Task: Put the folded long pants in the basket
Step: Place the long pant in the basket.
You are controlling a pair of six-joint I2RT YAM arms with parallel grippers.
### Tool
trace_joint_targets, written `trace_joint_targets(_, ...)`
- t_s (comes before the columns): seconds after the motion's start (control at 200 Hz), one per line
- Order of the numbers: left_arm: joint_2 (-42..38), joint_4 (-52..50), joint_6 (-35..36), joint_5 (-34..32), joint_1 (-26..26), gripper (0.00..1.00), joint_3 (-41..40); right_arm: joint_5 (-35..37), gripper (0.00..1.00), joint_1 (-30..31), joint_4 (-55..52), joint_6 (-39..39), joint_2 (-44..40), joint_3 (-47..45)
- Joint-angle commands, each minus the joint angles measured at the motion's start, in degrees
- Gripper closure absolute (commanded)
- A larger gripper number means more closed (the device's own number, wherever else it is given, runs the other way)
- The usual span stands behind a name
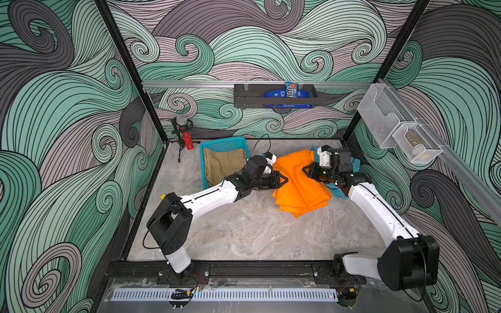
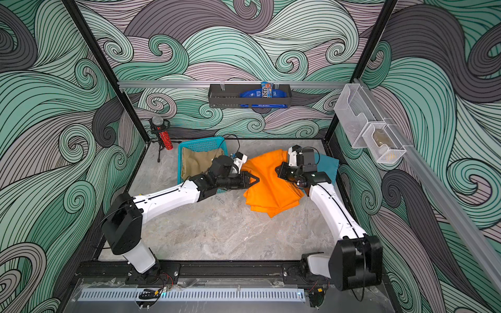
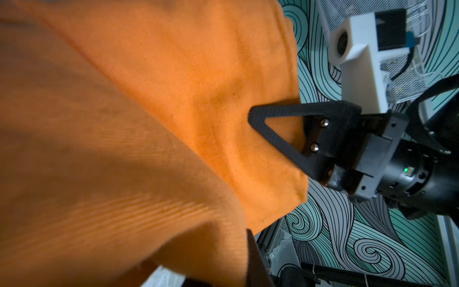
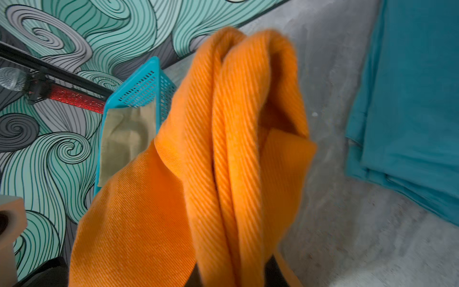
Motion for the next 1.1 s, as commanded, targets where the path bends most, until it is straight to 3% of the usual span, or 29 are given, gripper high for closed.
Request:
trace_joint_targets(0.0,-3.44,1.05,3.1,1.86,3.08,1.0,2.27,0.3,1.0,3.12,0.69,1.18,2.75,5.37)
trace_joint_targets(0.255,-7.4,2.33,3.77,1.98,7.75,1.0,0.55,2.16,1.0,7.51,-2.31,1.63,6.73,18.22)
trace_joint_targets(0.6,-13.29,-4.67,6.84,4.2,15.12,1.0,6.86,4.4,1.0,15.1,-6.69,2.9,12.26,34.69)
trace_joint_targets(1.096,-21.2,-10.36,8.63,13.24,34.78,1.0,5.75,8.06,1.0,29.24,-6.57,7.34,29.63,54.18)
